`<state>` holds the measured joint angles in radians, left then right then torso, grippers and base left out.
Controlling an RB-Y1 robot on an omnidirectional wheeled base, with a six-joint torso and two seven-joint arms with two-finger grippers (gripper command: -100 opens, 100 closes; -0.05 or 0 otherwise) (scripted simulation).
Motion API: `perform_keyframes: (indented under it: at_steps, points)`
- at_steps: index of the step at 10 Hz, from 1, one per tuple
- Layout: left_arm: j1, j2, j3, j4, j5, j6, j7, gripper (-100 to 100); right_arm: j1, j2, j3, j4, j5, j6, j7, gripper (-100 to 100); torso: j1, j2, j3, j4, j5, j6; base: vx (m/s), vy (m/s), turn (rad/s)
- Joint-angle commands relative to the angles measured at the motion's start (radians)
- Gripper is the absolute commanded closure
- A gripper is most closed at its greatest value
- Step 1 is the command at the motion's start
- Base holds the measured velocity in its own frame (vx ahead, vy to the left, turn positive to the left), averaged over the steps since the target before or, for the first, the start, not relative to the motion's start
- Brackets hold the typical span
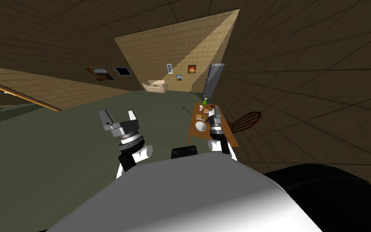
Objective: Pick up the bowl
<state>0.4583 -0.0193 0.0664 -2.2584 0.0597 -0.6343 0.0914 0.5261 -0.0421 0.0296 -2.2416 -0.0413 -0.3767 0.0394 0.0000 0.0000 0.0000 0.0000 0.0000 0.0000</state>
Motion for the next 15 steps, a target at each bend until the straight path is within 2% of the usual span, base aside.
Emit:
perform_keyframes:
  at_steps: [1, 5, 10, 11, 13, 14, 15]
  points:
    - [0.000, 0.000, 0.000, 0.000, 0.000, 0.000, 0.000, 0, -0.004, -0.029, 0.000, 0.018, 0.017, -0.003, 0.022, -100, 0.000, 0.000, 0.000, 0.000, 0.000, 0.000, -0.013, -0.008, 0.012]
    - [0.000, 0.000, 0.000, 0.000, 0.000, 0.000, 0.000, 0, -0.018, -0.116, 0.006, 0.082, 0.078, -0.014, 0.097, -100, -0.001, 0.002, 0.001, 0.000, 0.000, 0.000, -0.025, -0.013, 0.021]
    - [0.000, 0.000, 0.000, 0.000, 0.000, 0.000, 0.000, 0, -0.052, -0.262, 0.027, 0.217, 0.206, -0.035, 0.241, -100, -0.001, 0.003, 0.001, 0.001, 0.000, 0.000, -0.037, -0.005, 0.037]
    - [0.000, 0.000, 0.000, 0.000, 0.000, 0.000, 0.000, 0, -0.052, -0.269, 0.027, 0.217, 0.206, -0.035, 0.248, -100, 0.000, 0.002, 0.001, 0.001, 0.000, 0.000, -0.027, 0.010, 0.016]
    - [0.000, 0.000, 0.000, 0.000, 0.000, 0.000, 0.000, 0, -0.070, -0.333, 0.043, 0.284, 0.270, -0.044, 0.315, -100, 0.000, 0.002, 0.001, 0.000, 0.000, 0.000, -0.022, 0.013, 0.041]
    - [0.000, 0.000, 0.000, 0.000, 0.000, 0.000, 0.000, 0, -0.070, -0.337, 0.043, 0.284, 0.270, -0.044, 0.322, -100, 0.001, 0.001, 0.001, 0.000, 0.000, 0.000, -0.015, 0.012, 0.023]
    - [0.000, 0.000, 0.000, 0.000, 0.000, 0.000, 0.000, 0, -0.080, -0.371, 0.052, 0.320, 0.304, -0.050, 0.360, -100, 0.000, 0.001, 0.001, 0.000, 0.000, 0.000, -0.017, 0.014, 0.049]
